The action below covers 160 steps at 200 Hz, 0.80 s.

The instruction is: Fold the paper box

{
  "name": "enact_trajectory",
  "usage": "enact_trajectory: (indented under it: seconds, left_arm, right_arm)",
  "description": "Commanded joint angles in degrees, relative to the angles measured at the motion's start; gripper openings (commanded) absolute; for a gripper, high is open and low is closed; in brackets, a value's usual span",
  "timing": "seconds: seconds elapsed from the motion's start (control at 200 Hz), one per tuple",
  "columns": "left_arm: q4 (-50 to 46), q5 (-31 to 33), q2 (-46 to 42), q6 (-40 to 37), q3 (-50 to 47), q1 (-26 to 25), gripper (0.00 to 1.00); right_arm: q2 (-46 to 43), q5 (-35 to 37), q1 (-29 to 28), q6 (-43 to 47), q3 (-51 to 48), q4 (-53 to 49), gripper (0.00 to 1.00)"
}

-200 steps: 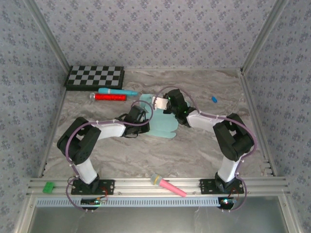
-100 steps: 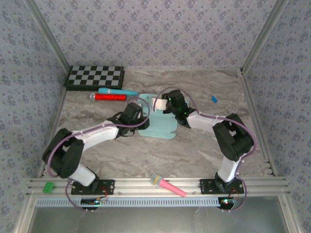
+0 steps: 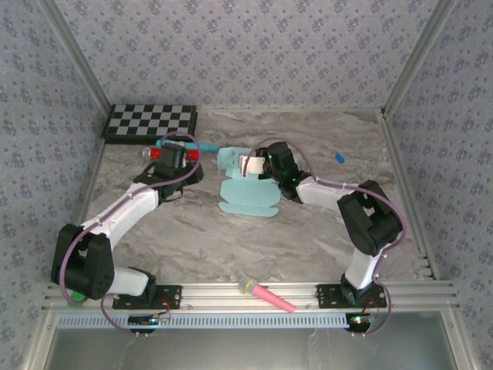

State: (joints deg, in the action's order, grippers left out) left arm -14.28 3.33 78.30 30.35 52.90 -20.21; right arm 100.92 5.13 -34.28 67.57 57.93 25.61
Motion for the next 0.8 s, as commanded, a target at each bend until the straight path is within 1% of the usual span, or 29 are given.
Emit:
enact_trajectory:
  seconds: [0.0, 0.075, 0.155, 0.51, 0.645, 0.795]
  left_arm:
    - [-2.48, -2.35, 2.95, -3.23, 3.87, 3.85, 0.50]
    - [-3.69, -4.26, 6.90, -4.86, 6.79, 5.93, 0.51]
    - [-4.10, -5.98, 11.10, -6.27, 10.00, 6.97, 0.55]
    - [-7.49, -13.77, 27.49, -7.91, 26.66, 6.87, 0.61]
    - [-9.60, -17.44, 31.38, -10.07, 31.24, 6.00, 0.61]
    - [-10.72, -20.62, 32.78, -12.77, 32.66, 5.10, 0.61]
  right_arm:
    - [0.63, -1.00, -0.25, 1.27, -0.63, 1.74, 0.00]
    - [0.77, -0.93, -0.53, 1.47, -0.70, 1.78, 0.00]
    - [0.69, -0.92, -0.73, 1.46, -0.97, 2.12, 0.00]
    - [0.53, -0.69, -1.42, 1.46, -1.59, 2.49, 0.00]
    - [0.85, -0.29, -1.80, 1.65, -1.63, 2.69, 0.00]
    - [1.29, 0.20, -1.79, 1.69, -1.59, 2.83, 0.00]
